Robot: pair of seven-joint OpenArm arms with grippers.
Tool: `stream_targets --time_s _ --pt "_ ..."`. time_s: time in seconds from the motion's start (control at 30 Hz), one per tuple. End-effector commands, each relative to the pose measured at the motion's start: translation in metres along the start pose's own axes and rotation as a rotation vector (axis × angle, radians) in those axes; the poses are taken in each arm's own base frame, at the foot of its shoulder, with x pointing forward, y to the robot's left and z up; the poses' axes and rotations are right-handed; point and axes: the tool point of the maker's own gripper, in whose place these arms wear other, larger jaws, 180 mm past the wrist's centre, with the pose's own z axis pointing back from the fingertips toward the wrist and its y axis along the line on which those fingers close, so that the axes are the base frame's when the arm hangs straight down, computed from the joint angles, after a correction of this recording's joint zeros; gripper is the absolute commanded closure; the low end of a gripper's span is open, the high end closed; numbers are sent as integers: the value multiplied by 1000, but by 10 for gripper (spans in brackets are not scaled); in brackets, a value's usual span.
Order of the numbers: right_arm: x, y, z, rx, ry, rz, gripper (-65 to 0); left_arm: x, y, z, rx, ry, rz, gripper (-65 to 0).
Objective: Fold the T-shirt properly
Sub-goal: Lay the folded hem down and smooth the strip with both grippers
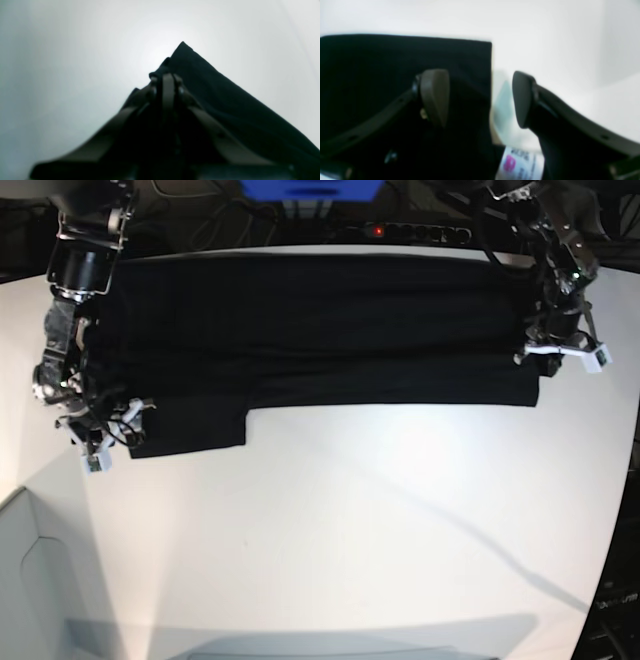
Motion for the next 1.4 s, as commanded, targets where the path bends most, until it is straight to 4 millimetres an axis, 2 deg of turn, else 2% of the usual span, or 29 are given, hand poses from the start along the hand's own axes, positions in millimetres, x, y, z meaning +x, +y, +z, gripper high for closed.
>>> stream_targets --time_s 0.0,0.13,0.2,0.33,0.37,0.47,0.63,0.7,0.8,0.9,0.97,1.1,1.2,1.37 --pt "15 -7 3 -10 -30 7 -402 12 -1 2 -5 -39 -10 0" --pt "9 -2 2 9 -21 17 -370 12 -1 2 -7 -39 -6 0" --pt "3 12 0 54 -9 47 -282 12 0 2 -5 -39 -7 0" --pt "8 16 10 61 -36 83 -37 13 1 2 -3 -40 -9 0" --pt "12 16 16 53 -55 96 0 13 1 2 -3 -40 -9 0" --pt "29 26 40 39 -129 167 -2 14 0 3 -5 -42 -12 0" --pt "52 37 92 -23 -252 253 0 16 0 3 -6 -48 -13 0" --pt "55 35 114 -66 -291 261 0 18 0 4 -8 -51 -17 0" --pt "52 33 137 -111 -315 264 0 18 -1 4 -8 -52 -17 0" --pt "38 33 150 -128 -299 262 0 19 -1 4 -8 -53 -19 0" --pt "22 36 152 -109 -262 270 0 19 -1 4 -8 -54 -19 0" --pt "-10 35 157 -133 -216 170 0 22 -1 3 -10 -59 -21 0" --pt "-32 30 163 -158 -174 123 0 32 -1 4 -12 -77 -45 0" --pt "-72 30 175 -176 -82 73 0 53 -12 14 -34 -132 -84 0"
